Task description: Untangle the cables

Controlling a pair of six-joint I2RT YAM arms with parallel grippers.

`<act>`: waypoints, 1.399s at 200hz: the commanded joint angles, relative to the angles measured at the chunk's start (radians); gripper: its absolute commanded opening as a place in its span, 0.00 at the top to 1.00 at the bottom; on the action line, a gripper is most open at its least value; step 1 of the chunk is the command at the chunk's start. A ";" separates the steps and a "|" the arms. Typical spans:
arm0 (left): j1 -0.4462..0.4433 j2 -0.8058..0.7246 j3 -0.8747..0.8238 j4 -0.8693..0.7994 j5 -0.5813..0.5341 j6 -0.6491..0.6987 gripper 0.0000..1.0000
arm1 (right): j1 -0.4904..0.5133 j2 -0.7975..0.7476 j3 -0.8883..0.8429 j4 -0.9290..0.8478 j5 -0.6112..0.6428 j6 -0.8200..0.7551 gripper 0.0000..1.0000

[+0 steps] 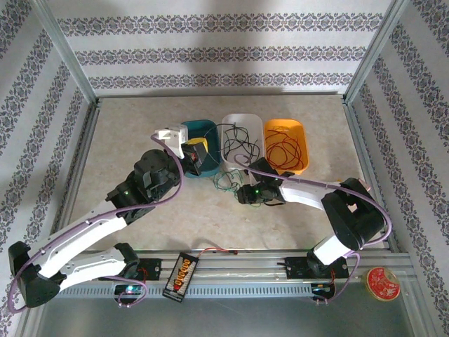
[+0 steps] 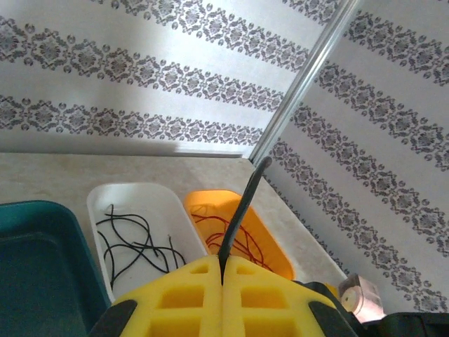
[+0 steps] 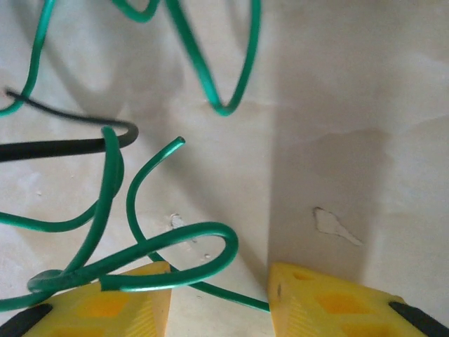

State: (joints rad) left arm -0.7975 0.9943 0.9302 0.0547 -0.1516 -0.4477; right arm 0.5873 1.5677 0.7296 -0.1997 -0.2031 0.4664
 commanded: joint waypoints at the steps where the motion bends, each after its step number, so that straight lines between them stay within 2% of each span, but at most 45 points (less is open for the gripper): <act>1: -0.008 -0.005 0.097 0.005 0.070 0.035 1.00 | -0.037 0.020 -0.049 -0.100 0.077 0.032 0.56; 38: -0.009 -0.015 0.168 0.014 0.144 0.052 1.00 | -0.072 0.013 -0.062 -0.093 0.074 0.055 0.56; 138: -0.009 -0.069 0.283 0.011 0.165 0.157 1.00 | -0.128 -0.001 -0.082 -0.082 0.071 0.095 0.56; 175: -0.009 -0.064 0.305 0.079 0.270 0.157 1.00 | -0.154 -0.002 -0.090 -0.080 0.069 0.112 0.56; 224: -0.009 -0.071 0.306 0.125 0.306 0.161 1.00 | -0.179 -0.023 -0.104 -0.076 0.074 0.132 0.56; 250: -0.009 -0.062 0.314 0.109 0.295 0.178 1.00 | -0.190 -0.033 -0.111 -0.068 0.065 0.136 0.56; 280: -0.009 -0.023 0.314 0.083 0.227 0.175 1.00 | -0.190 -0.082 -0.113 -0.075 0.064 0.141 0.56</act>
State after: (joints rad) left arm -0.7975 0.9451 1.2152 0.1139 0.1223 -0.2913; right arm 0.4335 1.5166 0.6571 -0.1593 -0.2710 0.5983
